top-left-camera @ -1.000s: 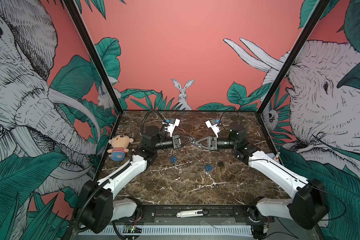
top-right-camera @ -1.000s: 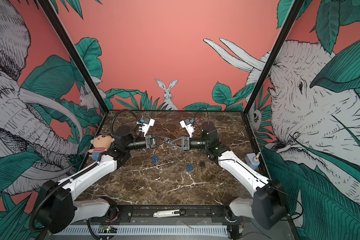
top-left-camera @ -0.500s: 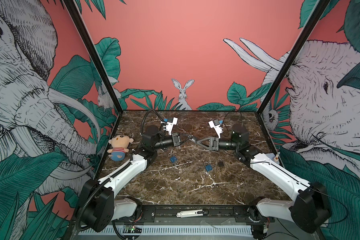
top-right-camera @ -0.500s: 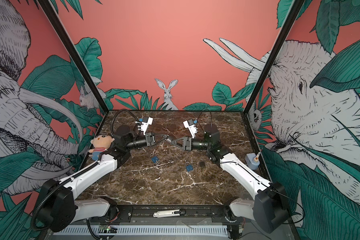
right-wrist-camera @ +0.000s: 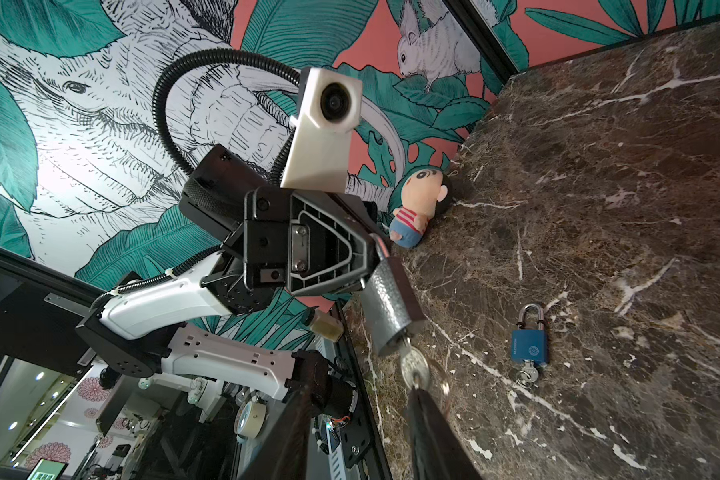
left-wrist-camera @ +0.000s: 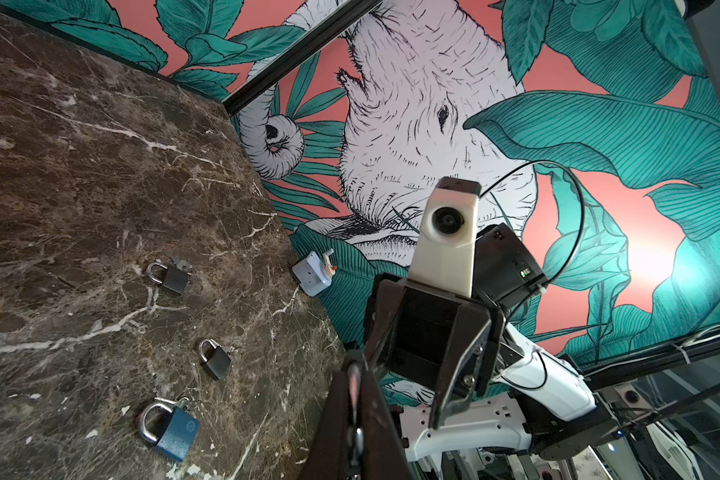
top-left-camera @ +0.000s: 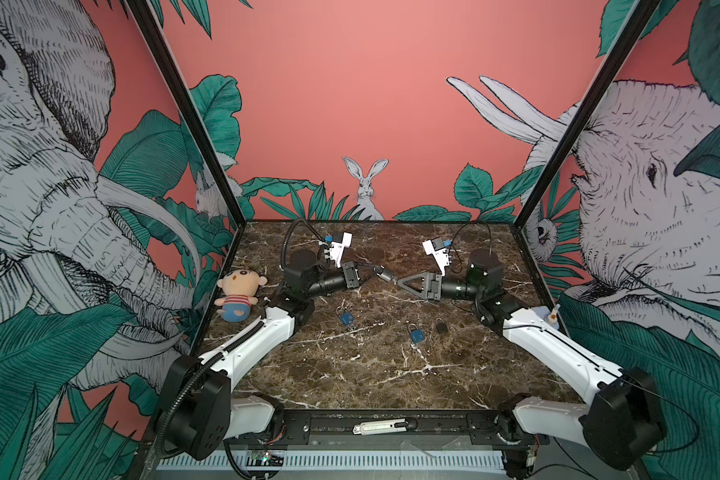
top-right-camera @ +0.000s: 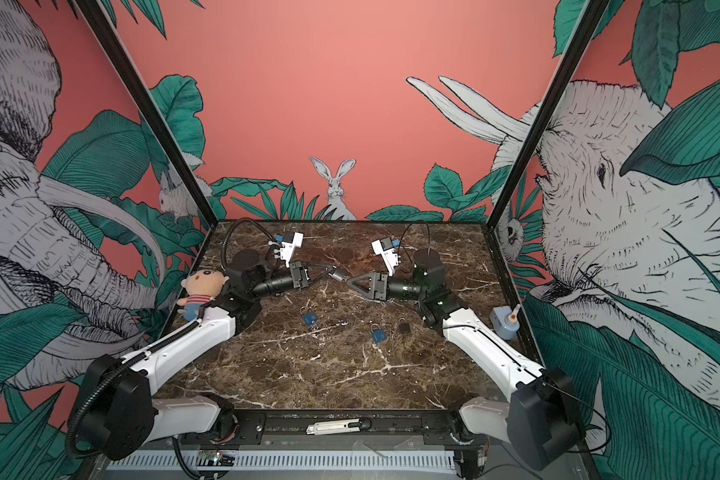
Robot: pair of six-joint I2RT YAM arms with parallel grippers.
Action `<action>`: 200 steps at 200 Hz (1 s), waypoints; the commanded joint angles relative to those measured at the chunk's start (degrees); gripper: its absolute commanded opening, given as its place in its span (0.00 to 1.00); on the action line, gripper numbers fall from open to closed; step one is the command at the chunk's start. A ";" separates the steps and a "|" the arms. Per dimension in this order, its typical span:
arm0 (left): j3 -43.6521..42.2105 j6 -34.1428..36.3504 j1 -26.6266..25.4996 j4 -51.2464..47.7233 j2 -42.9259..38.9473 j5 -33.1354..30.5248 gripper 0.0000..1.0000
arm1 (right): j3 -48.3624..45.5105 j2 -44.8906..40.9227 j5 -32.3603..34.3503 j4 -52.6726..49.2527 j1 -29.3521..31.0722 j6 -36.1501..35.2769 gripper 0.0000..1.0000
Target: Lock with the key
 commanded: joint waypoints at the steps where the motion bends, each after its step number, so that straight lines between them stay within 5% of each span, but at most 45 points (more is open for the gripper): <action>1: 2.10 -0.20 0.26 2.43 -1.23 0.98 0.00 | 1.76 -0.16 0.88 0.97 -0.64 -1.78 0.40; 124: 2.89 -0.37 0.24 1.87 -1.62 1.14 0.00 | 4.78 3.86 -0.59 -0.59 0.44 -4.37 0.42; 200: 2.89 -0.98 0.20 2.48 -1.67 0.33 0.00 | 4.43 4.05 -2.04 0.51 0.92 -3.52 0.06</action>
